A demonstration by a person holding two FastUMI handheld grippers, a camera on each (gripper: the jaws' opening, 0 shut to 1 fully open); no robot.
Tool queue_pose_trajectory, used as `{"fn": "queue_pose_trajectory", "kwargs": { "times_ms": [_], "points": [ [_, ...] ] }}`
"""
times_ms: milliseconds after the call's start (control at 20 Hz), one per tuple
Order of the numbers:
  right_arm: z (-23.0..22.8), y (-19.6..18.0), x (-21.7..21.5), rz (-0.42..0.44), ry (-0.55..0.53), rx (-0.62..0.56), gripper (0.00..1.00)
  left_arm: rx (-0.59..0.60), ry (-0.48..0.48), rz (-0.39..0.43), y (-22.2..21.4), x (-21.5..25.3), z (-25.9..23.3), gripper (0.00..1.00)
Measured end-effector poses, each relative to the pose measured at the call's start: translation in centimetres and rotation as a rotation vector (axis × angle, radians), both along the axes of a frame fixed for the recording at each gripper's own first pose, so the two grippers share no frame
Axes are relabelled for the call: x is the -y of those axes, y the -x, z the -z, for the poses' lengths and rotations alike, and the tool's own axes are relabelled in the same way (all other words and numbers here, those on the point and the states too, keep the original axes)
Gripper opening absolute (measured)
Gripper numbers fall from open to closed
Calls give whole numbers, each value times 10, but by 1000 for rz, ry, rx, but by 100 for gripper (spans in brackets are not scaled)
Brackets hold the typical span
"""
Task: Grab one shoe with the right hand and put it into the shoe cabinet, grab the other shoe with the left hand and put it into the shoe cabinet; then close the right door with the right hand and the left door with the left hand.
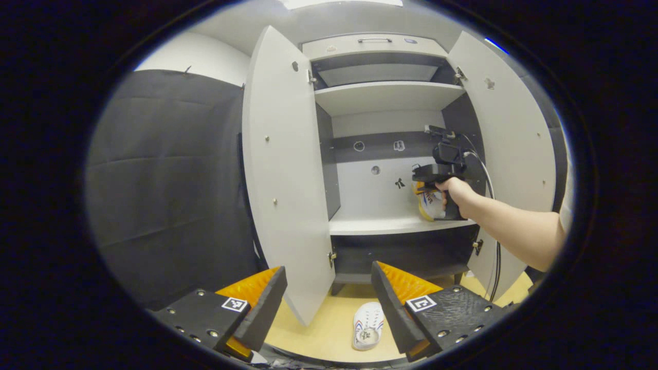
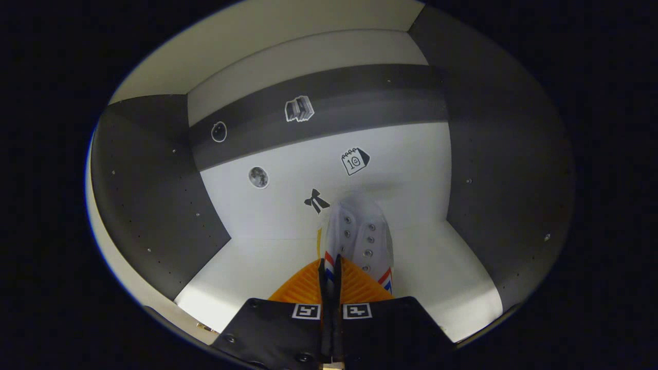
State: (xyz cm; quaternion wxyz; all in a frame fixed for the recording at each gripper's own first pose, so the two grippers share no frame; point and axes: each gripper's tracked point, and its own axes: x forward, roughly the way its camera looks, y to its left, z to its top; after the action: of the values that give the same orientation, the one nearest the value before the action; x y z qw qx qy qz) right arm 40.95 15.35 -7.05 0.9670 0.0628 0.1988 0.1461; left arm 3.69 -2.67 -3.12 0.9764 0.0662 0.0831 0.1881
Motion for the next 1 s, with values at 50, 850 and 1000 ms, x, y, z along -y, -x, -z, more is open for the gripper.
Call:
{"fn": "queue_pose_trajectory", "kwargs": {
  "times_ms": [50, 850, 1000],
  "points": [
    [3, -1, -1, -3, -3, -8, 2, -7, 2, -5, 2, 1, 2, 93],
    [-33, 50, 11, 33, 27, 93, 98, -18, 29, 20, 40, -19, 15, 96],
    [-44, 98, 19, 35, 57, 156, 98, -29, 42, 52, 48, -25, 24, 95]
  ]
}}
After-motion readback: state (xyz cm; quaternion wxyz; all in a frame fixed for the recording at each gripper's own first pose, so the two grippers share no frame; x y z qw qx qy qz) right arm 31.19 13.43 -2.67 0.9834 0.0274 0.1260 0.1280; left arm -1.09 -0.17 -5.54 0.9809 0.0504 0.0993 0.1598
